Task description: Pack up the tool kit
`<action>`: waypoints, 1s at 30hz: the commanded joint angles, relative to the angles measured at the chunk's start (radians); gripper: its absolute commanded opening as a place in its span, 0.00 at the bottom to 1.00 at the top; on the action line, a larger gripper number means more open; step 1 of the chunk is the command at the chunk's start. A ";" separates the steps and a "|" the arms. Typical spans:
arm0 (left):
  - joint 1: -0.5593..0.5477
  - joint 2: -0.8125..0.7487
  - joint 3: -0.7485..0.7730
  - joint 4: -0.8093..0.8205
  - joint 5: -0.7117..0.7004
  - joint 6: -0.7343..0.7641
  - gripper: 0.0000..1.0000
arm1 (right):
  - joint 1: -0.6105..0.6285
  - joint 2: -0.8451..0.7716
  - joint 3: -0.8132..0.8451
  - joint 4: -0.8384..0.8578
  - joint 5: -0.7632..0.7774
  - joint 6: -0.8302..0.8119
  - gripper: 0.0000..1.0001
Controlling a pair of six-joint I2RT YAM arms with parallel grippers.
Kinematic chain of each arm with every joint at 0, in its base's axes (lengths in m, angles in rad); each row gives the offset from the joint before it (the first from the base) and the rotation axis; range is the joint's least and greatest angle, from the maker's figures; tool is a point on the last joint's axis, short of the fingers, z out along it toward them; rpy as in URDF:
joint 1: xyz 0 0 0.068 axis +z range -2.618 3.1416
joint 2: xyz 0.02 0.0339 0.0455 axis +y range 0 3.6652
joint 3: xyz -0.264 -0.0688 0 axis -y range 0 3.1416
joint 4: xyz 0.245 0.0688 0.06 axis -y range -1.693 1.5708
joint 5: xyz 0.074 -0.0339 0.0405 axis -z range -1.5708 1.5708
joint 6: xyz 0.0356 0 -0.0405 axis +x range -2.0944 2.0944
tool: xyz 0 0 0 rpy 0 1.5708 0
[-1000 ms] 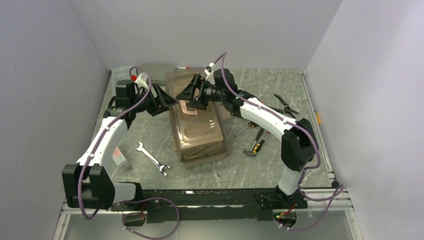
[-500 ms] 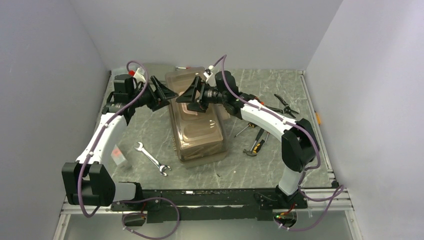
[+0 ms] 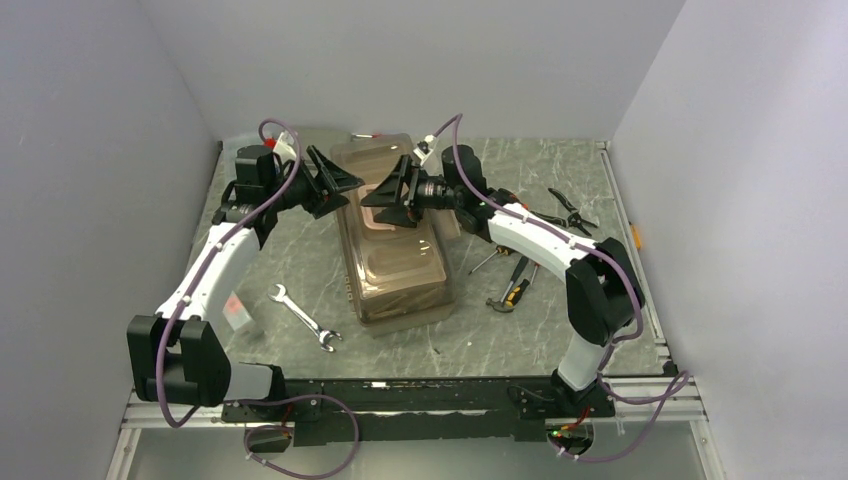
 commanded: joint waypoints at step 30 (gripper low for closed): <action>0.086 -0.012 -0.043 -0.039 -0.026 0.096 0.81 | 0.210 0.193 0.578 -0.869 0.583 -0.558 0.76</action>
